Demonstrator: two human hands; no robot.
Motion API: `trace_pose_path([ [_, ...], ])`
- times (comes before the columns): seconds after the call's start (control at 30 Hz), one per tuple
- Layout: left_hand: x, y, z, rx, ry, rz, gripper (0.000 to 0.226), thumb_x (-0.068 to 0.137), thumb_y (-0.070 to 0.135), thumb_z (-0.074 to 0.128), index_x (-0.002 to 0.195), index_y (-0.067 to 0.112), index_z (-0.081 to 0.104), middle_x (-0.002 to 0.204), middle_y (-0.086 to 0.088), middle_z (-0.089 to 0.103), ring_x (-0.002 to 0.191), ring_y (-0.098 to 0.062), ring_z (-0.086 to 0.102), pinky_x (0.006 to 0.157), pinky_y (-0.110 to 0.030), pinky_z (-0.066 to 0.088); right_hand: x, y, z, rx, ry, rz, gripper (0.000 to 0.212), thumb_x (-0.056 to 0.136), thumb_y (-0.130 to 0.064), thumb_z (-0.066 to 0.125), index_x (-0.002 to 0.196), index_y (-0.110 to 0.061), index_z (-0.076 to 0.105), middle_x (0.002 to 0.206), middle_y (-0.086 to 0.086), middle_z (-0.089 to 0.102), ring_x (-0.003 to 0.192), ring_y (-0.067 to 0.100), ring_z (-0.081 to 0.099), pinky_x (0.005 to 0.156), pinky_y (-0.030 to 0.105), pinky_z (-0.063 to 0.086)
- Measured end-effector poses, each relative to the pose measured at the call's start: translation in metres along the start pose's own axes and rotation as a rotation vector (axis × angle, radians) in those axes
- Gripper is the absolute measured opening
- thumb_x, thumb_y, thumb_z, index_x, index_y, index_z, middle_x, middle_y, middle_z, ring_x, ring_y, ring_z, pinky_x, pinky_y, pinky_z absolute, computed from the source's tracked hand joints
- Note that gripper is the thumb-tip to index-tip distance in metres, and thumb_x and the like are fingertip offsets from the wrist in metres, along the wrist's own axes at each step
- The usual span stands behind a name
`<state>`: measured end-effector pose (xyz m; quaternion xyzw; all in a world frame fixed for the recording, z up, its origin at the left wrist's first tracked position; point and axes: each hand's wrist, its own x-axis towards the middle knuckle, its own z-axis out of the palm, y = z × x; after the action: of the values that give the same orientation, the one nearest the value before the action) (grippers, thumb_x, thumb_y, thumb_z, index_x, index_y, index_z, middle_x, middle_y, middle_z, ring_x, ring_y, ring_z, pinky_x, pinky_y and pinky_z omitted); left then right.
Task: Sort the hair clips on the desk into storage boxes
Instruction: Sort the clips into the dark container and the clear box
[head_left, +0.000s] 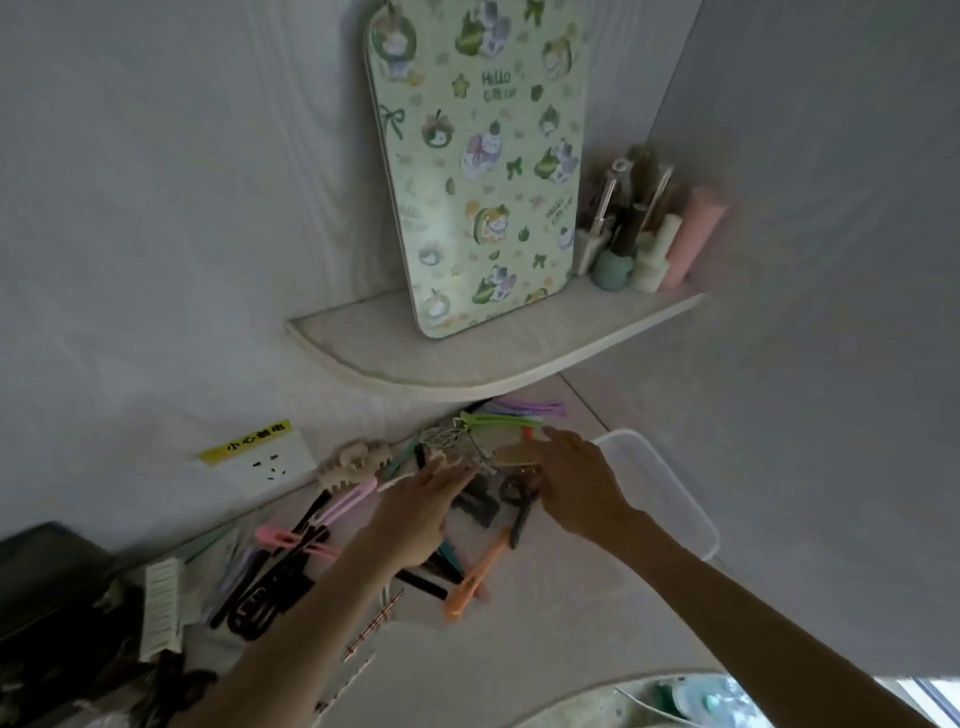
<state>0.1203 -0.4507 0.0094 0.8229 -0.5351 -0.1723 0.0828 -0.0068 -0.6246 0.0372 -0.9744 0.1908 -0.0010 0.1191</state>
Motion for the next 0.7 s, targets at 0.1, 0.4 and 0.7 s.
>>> trace_pose_path([
  [0.1, -0.009, -0.014, -0.001, -0.052, 0.038, 0.023, 0.069, 0.088, 0.0, 0.05, 0.143, 0.037, 0.03, 0.15, 0.014, 0.033, 0.138, -0.008, 0.032, 0.111, -0.025, 0.034, 0.012, 0.014, 0.005, -0.162, -0.26, 0.144, 0.064, 0.09, -0.025, 0.047, 0.148, -0.021, 0.019, 0.15, 0.015, 0.029, 0.136, 0.032, 0.031, 0.112, 0.046, 0.023],
  [0.4, -0.038, -0.037, -0.01, -0.022, 0.017, -0.134, 0.039, 0.087, 0.033, 0.06, 0.125, 0.03, 0.053, 0.121, 0.009, 0.057, 0.112, -0.011, 0.053, 0.088, -0.024, 0.042, 0.029, 0.008, 0.011, -0.278, -0.244, -0.152, 0.037, 0.09, -0.025, 0.047, 0.125, -0.017, 0.043, 0.111, 0.008, 0.063, 0.102, 0.028, 0.061, 0.092, 0.037, 0.039],
  [0.7, -0.035, -0.045, -0.013, -0.235, -0.069, -0.302, 0.014, 0.09, 0.019, 0.06, 0.102, 0.019, 0.067, 0.128, 0.0, 0.059, 0.093, 0.0, 0.062, 0.061, 0.001, 0.04, 0.062, -0.025, 0.008, 0.103, -0.366, -0.238, 0.039, 0.094, -0.02, 0.048, 0.132, -0.021, 0.049, 0.131, 0.007, 0.053, 0.117, 0.025, 0.052, 0.092, 0.035, 0.044],
])
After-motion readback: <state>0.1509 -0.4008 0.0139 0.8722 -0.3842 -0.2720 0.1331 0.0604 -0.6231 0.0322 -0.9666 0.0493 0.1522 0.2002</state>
